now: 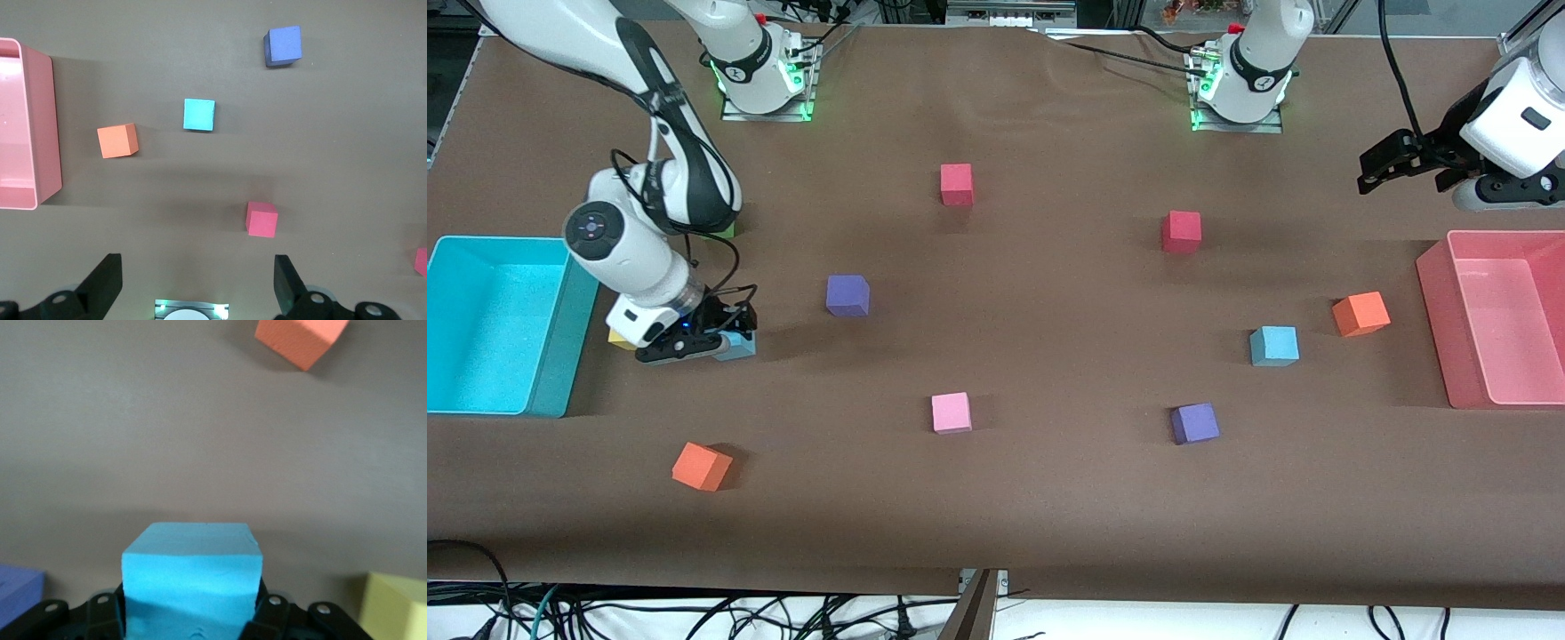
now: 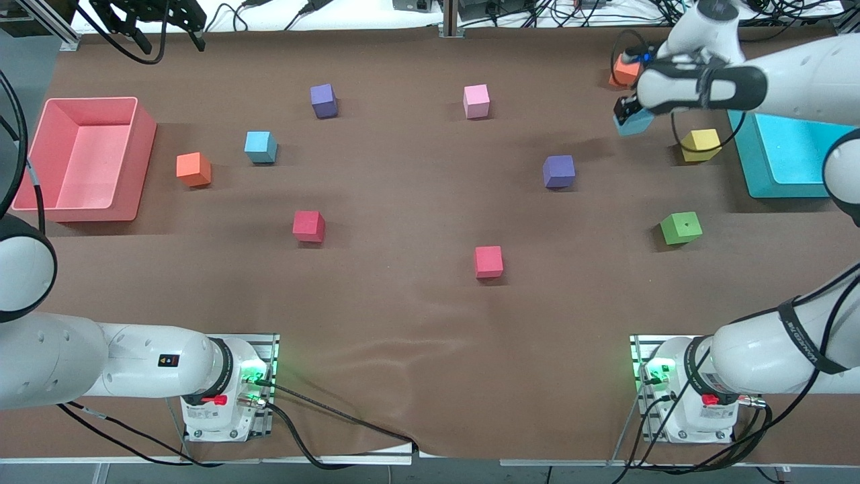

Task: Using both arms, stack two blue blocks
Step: 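Close the right gripper around the cyan cube, then lift the cyan cube and carry it toward the table middle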

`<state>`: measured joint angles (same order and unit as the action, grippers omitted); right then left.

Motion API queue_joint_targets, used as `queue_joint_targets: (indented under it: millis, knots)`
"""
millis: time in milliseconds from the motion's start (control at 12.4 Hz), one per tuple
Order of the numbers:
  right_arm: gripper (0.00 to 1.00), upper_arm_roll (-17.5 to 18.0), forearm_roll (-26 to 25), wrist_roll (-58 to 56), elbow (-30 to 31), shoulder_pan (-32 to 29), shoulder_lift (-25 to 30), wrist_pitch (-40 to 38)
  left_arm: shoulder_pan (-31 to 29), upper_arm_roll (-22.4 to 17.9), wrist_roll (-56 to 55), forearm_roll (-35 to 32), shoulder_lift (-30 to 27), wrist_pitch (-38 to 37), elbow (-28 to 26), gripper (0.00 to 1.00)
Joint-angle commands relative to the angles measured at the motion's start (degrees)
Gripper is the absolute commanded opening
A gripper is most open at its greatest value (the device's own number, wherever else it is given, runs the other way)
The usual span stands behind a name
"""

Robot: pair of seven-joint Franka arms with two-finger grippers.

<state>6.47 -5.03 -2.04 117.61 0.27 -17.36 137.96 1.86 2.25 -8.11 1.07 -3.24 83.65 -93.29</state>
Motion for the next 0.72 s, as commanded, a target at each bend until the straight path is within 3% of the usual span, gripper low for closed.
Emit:
queue_joint_targets:
  millis: [0,161,322,643]
  knots:
    - [0.29,0.12,0.28,-0.07,-6.23,1.31,1.8,-11.88,0.08,-0.23,0.99,-1.07,-0.27,0.11,-0.58,1.0]
    - [0.29,0.21,0.63,0.11,-11.15,3.76,1.81,-18.75,0.08,-0.23,0.9,-1.07,-0.27,0.11,-0.58,1.0]
    - [0.29,0.64,1.08,9.45,-12.84,7.1,1.72,-20.54,-0.01,-0.23,0.9,-1.07,-0.36,0.11,-0.66,1.0]
    - [0.29,9.07,2.13,29.59,-14.15,10.96,-1.17,-19.57,-0.01,-0.14,0.64,-0.98,-0.36,0.38,-1.46,1.0]
